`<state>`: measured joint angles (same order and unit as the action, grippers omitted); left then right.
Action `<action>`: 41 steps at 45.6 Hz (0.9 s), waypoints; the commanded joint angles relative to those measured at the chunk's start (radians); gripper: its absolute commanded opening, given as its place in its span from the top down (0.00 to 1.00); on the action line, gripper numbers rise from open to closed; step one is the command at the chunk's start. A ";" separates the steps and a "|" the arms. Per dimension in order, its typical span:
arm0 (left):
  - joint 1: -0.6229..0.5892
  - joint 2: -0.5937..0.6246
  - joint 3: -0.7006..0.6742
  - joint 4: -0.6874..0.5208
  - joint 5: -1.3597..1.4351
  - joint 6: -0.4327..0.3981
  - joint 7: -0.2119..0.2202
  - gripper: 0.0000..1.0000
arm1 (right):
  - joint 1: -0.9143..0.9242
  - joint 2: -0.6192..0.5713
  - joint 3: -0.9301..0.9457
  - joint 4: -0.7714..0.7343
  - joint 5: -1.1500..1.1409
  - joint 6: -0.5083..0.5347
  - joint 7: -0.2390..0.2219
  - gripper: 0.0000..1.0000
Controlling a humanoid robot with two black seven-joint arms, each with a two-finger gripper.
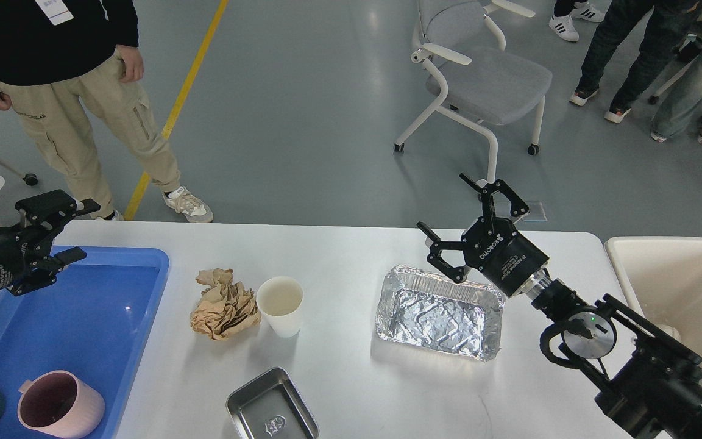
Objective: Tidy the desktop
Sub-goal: 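Release the mug and raise the left gripper out of the bin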
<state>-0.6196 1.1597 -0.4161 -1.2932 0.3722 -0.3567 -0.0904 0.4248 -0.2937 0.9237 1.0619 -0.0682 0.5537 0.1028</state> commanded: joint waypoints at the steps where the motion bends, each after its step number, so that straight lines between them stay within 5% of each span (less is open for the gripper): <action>1: 0.040 0.101 -0.003 -0.110 -0.056 0.018 0.000 0.03 | 0.000 -0.002 0.000 0.000 0.001 0.000 -0.002 0.00; 16: 0.092 0.324 0.005 -0.383 -0.139 0.087 -0.015 0.03 | -0.003 -0.008 0.000 0.001 -0.001 0.002 -0.002 0.00; 27: 0.103 0.278 0.023 -0.327 -0.125 0.166 -0.026 0.03 | -0.003 -0.002 0.000 0.001 -0.001 0.002 0.000 0.00; 35: 0.087 0.235 0.010 -0.230 0.104 0.193 -0.114 0.03 | -0.005 -0.005 0.001 0.003 -0.001 0.002 0.000 0.00; 41: 0.070 0.209 0.003 -0.216 0.163 0.193 -0.123 0.03 | -0.008 -0.005 0.001 0.004 -0.001 0.002 0.000 0.00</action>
<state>-0.5359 1.3880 -0.4075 -1.5251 0.4877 -0.1612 -0.1991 0.4194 -0.2983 0.9250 1.0644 -0.0683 0.5554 0.1027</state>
